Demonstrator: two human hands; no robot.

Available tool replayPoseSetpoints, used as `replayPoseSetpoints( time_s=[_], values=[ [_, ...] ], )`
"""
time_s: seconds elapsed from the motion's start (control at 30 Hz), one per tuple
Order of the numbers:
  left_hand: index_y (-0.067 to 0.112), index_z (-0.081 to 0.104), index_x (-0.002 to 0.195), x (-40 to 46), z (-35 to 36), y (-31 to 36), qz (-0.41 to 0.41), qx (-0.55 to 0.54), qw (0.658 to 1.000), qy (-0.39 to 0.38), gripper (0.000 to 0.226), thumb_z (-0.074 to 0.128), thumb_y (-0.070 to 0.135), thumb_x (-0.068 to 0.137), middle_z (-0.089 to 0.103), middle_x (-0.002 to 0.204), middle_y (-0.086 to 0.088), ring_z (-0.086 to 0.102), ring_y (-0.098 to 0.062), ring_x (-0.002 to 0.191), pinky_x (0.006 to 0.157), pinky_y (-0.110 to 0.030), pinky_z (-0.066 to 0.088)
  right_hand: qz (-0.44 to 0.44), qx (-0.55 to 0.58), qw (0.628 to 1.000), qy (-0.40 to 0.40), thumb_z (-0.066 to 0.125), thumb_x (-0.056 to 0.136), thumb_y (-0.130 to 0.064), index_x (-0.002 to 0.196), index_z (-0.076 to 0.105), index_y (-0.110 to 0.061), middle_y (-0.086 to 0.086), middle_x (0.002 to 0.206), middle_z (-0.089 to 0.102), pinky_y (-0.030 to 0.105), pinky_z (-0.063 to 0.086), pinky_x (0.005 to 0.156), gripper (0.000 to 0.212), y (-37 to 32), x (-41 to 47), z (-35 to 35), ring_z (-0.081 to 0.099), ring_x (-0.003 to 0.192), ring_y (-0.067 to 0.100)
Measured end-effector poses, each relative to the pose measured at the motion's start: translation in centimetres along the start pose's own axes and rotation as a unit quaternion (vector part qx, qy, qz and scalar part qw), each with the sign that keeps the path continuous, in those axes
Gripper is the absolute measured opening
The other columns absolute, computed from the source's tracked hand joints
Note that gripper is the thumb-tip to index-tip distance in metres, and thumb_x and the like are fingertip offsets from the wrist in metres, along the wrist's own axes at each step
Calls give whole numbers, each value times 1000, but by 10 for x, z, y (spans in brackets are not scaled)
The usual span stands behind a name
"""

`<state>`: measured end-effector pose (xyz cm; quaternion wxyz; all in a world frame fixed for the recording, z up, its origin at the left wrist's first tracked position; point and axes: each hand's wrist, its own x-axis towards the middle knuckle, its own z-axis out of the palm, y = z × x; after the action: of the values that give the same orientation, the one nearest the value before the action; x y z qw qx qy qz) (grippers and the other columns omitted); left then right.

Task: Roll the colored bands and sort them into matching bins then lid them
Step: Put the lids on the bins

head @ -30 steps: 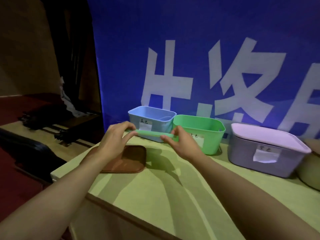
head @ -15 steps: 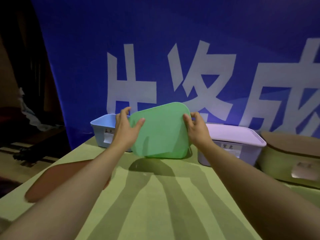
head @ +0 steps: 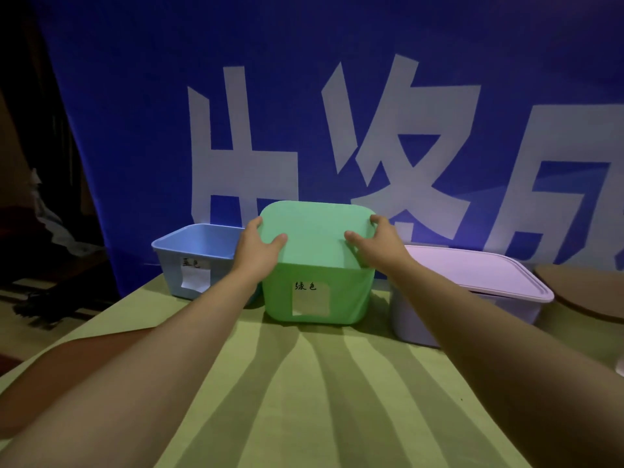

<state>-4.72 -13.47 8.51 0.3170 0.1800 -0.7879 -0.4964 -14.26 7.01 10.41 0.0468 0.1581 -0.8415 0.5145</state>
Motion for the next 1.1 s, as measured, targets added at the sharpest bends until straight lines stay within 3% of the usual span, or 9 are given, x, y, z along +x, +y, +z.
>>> replayPoseSetpoints(
  time_s=[0.2, 0.33, 0.43, 0.57, 0.67, 0.77, 0.9, 1.0, 1.1],
  values=[
    [19, 27, 161, 13, 13, -18, -30, 32, 999, -32, 73, 65, 35, 100, 39, 158, -7, 46, -29, 138, 96, -38, 47, 29, -163, 985, -46, 64, 97, -46, 145, 42, -7, 15, 142, 48, 46, 51, 103, 66, 6, 23, 15, 55, 123, 32],
    [14, 36, 156, 16, 15, -27, -27, 75, 996, -29, 64, 64, 32, 101, 48, 151, -9, 53, -22, 120, 87, -34, 46, 11, -249, 966, -71, 58, 101, -44, 126, 55, -4, 16, 132, 56, 46, 50, 103, 47, 3, 28, 24, 54, 121, 32],
    [7, 38, 155, 18, 16, -30, -14, 131, 990, -39, 66, 63, 36, 101, 45, 154, -11, 51, -28, 131, 99, -39, 47, 14, -297, 951, -90, 53, 103, -46, 127, 57, -4, 18, 135, 56, 49, 48, 107, 49, 5, 32, 31, 53, 125, 35],
    [2, 44, 151, 20, 18, -32, 16, 214, 975, -52, 63, 58, 40, 103, 38, 161, -14, 38, -32, 147, 119, -47, 35, 2, -348, 933, -93, 41, 107, -49, 122, 60, -4, 19, 138, 57, 50, 42, 111, 51, 11, 34, 40, 49, 131, 35],
    [5, 57, 140, 20, 20, -36, 31, 238, 970, -47, 53, 54, 43, 104, 55, 145, -14, 51, -30, 131, 107, -46, 46, 0, -361, 928, -92, 34, 108, -51, 127, 59, -4, 22, 149, 47, 51, 35, 115, 57, 21, 34, 46, 41, 139, 38],
    [4, 60, 134, 23, 20, -36, 41, 283, 956, -57, 50, 49, 44, 105, 61, 131, -10, 49, -30, 127, 101, -46, 47, 3, -369, 925, -91, 31, 107, -53, 135, 54, -5, 22, 154, 41, 53, 33, 114, 60, 27, 36, 47, 38, 140, 40],
    [11, 63, 118, 31, 16, -21, 54, 431, 896, -94, 41, 44, 45, 104, 57, 117, -8, 43, -31, 127, 98, -43, 40, -1, -387, 917, -98, 33, 108, -46, 142, 48, -4, 20, 151, 45, 52, 29, 118, 56, 18, 39, 46, 39, 141, 38],
    [16, 61, 129, 46, 19, -14, 79, 490, 862, -100, 44, 47, 42, 97, 54, 133, -10, 39, -31, 131, 104, -46, 34, 1, -392, 916, -86, 38, 104, -43, 152, 33, -5, 22, 156, 35, 53, 30, 118, 62, 19, 45, 46, 33, 144, 41],
    [20, 44, 152, 61, 29, -19, 101, 412, 896, -130, 56, 49, 35, 98, 37, 157, -8, 26, -29, 147, 117, -49, 29, -25, -410, 907, -90, 32, 105, -46, 156, 27, -4, 22, 162, 28, 51, 22, 124, 66, 23, 55, 46, 23, 151, 40]
  ],
)
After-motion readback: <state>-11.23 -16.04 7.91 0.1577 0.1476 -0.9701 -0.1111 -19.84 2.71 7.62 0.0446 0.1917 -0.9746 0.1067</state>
